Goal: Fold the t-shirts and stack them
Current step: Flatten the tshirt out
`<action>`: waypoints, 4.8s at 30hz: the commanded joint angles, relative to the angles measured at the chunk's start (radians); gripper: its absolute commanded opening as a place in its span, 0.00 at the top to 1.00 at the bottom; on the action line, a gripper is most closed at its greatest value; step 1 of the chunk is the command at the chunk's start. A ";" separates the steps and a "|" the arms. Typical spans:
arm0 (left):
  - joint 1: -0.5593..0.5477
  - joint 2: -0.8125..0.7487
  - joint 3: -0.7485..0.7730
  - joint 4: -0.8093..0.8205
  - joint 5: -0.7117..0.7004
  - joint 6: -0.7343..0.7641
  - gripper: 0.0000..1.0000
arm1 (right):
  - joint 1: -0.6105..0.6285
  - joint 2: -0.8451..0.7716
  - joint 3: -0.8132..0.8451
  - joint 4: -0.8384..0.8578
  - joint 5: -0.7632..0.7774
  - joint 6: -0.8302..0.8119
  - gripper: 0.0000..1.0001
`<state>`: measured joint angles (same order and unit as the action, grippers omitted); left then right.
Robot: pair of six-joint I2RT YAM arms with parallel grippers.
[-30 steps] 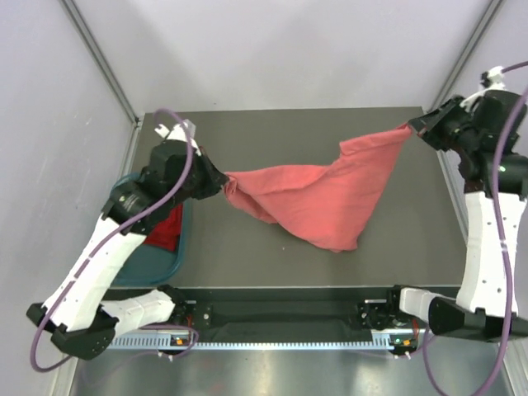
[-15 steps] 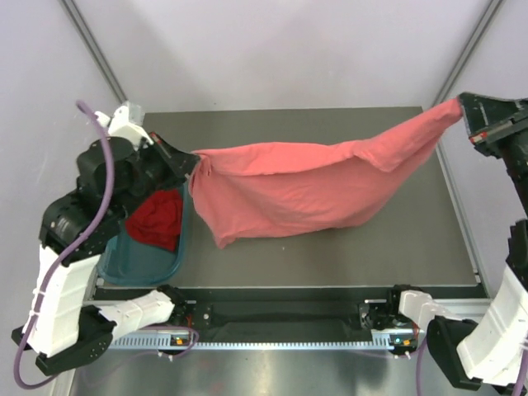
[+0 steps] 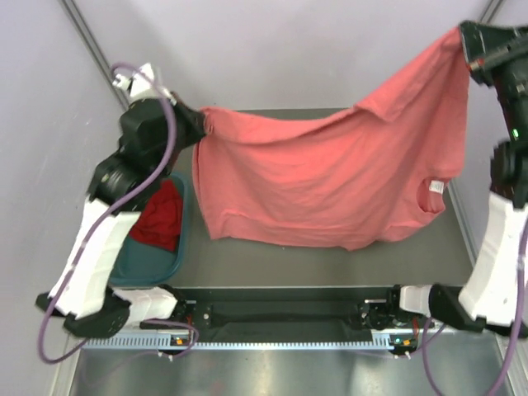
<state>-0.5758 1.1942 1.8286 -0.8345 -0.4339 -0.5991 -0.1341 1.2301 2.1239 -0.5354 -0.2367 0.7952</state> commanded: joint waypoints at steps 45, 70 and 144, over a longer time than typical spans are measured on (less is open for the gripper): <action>0.399 -0.164 -0.271 0.555 0.535 -0.196 1.00 | -0.036 -0.264 -0.321 0.335 0.169 -0.114 1.00; 0.468 1.142 0.092 1.046 0.610 -0.145 1.00 | 0.007 0.877 -0.306 0.962 0.146 -0.142 1.00; 0.370 0.630 -0.605 0.166 0.182 -0.048 0.55 | 0.082 -0.090 -1.380 -0.252 0.131 -0.146 0.49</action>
<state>-0.2157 1.8217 1.1915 -0.6857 -0.2260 -0.6323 -0.0471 1.1297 0.7197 -0.8135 -0.0967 0.6548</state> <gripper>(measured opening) 0.459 0.511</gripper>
